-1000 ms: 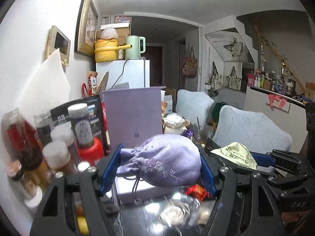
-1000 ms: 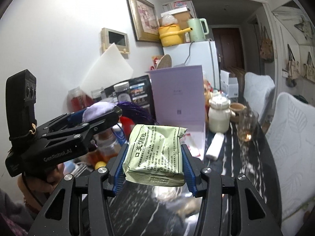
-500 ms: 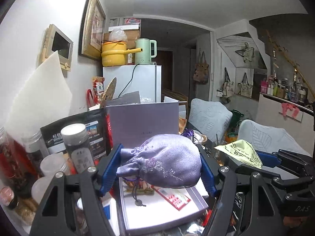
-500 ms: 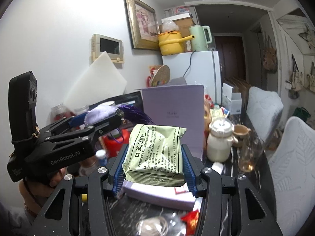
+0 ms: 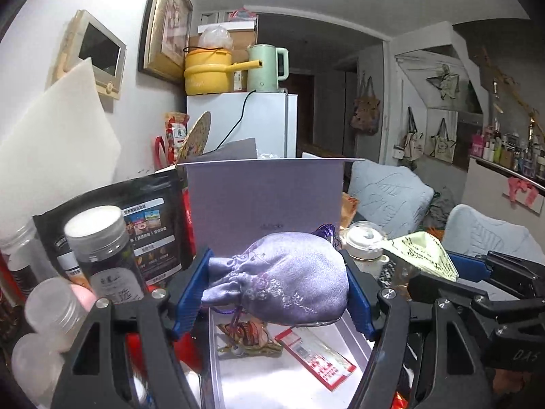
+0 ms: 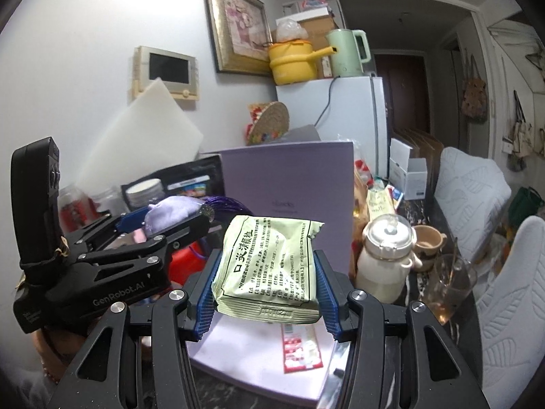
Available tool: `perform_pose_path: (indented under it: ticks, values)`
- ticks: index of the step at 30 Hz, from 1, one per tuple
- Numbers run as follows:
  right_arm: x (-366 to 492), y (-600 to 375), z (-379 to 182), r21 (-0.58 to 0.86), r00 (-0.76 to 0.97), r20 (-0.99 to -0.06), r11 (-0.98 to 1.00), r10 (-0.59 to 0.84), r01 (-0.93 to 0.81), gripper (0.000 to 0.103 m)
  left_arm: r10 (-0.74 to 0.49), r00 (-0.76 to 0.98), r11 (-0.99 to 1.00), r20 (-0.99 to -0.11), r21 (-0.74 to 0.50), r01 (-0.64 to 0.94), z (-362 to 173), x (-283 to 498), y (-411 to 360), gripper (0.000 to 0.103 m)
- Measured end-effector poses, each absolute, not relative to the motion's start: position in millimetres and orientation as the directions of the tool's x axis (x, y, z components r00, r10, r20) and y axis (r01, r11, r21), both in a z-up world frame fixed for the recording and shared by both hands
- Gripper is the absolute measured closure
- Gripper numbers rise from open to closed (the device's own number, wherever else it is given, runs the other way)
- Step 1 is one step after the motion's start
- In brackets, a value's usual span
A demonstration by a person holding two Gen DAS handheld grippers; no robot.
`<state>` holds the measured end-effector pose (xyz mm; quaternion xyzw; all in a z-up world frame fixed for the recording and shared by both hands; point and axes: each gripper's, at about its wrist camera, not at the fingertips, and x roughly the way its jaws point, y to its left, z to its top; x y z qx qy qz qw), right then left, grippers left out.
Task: Organize soft objects
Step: 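Lift and carry the pouch and green packet with both grippers toward the lavender box, then lower the pouch and packet into the lavender box and open both grippers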
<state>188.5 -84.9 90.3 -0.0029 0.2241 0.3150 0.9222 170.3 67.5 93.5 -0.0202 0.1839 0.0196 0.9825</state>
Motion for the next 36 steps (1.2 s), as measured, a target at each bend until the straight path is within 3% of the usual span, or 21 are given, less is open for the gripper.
perform_pose_path:
  ticks: [23,36]
  values:
    - [281.0,-67.7,15.4,0.154,0.657,-0.584,0.859,0.477,-0.488,0.052,0.141,0.835,0.990,-0.531,0.074,-0.120,24.6,258.3,68.5,0.031]
    - [302.1,-56.9,-22.3,0.145,0.607,-0.667,0.875,0.431,-0.462,0.052,0.139,0.756,0.989,-0.639,0.058,-0.133,-8.7,289.3,74.8,0.031]
